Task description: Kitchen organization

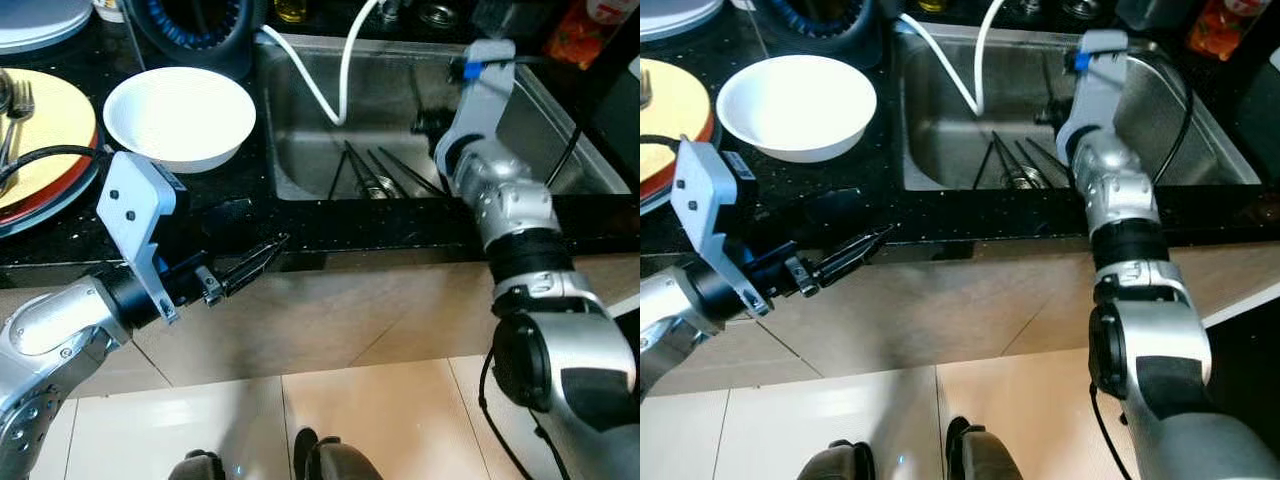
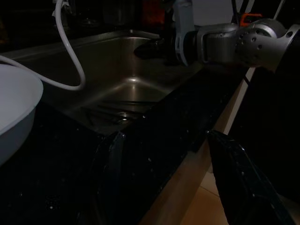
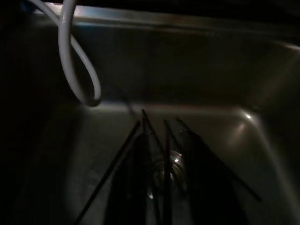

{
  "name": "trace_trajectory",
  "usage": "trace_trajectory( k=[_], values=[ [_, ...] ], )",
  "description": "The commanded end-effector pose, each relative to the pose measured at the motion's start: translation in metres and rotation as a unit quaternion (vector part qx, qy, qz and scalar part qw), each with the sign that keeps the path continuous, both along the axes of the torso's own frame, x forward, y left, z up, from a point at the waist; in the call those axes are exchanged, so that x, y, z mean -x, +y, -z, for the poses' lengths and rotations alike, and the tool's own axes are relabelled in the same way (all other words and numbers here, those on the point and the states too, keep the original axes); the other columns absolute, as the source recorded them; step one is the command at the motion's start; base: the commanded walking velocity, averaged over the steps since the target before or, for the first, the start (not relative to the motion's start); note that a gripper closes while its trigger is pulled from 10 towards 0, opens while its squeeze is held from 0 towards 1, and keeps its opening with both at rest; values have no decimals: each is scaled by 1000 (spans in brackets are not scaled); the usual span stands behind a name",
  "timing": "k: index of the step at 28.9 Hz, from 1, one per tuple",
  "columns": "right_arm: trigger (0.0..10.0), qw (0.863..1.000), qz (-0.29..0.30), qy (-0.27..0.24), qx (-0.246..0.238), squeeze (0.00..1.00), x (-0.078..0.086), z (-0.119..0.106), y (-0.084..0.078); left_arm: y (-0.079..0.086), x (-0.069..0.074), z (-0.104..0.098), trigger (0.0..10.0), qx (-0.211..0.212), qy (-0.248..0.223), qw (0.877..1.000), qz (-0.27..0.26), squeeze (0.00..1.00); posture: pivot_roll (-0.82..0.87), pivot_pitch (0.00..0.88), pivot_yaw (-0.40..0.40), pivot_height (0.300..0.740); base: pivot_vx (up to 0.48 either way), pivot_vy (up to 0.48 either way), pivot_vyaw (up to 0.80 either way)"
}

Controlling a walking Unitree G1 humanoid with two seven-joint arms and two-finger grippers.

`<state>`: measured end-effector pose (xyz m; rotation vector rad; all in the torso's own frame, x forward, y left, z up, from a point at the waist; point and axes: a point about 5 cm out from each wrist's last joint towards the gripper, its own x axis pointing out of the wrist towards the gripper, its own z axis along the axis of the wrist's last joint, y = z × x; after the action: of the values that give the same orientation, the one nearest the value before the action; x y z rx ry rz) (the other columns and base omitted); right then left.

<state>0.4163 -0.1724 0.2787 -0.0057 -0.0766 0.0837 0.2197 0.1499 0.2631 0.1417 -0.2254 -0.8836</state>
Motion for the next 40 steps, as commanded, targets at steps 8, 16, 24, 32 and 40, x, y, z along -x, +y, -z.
trace_trajectory(
  k=[8,16,24,32,40],
  values=[
    [10000,993,-29,-84,-84,522,7,-15,4,-1,1,4,10000,-8,5,1000,7,0,179,157,-108,740,0,0,0],
    [10000,884,-345,-215,-229,0,61,-31,-4,-4,-2,6,10000,5,2,1000,10,0,176,158,-101,740,0,0,0],
    [10000,792,-560,-187,-156,0,122,2,1,2,-3,11,10000,27,13,1000,7,0,171,160,-100,740,0,0,0],
    [10000,748,-644,-81,-138,0,144,46,14,5,3,17,10000,41,31,998,25,0,170,164,-99,740,0,0,0],
    [10000,743,-660,90,-63,0,154,111,36,2,9,37,10000,41,78,994,60,0,172,159,-97,740,0,0,0]
  ],
)
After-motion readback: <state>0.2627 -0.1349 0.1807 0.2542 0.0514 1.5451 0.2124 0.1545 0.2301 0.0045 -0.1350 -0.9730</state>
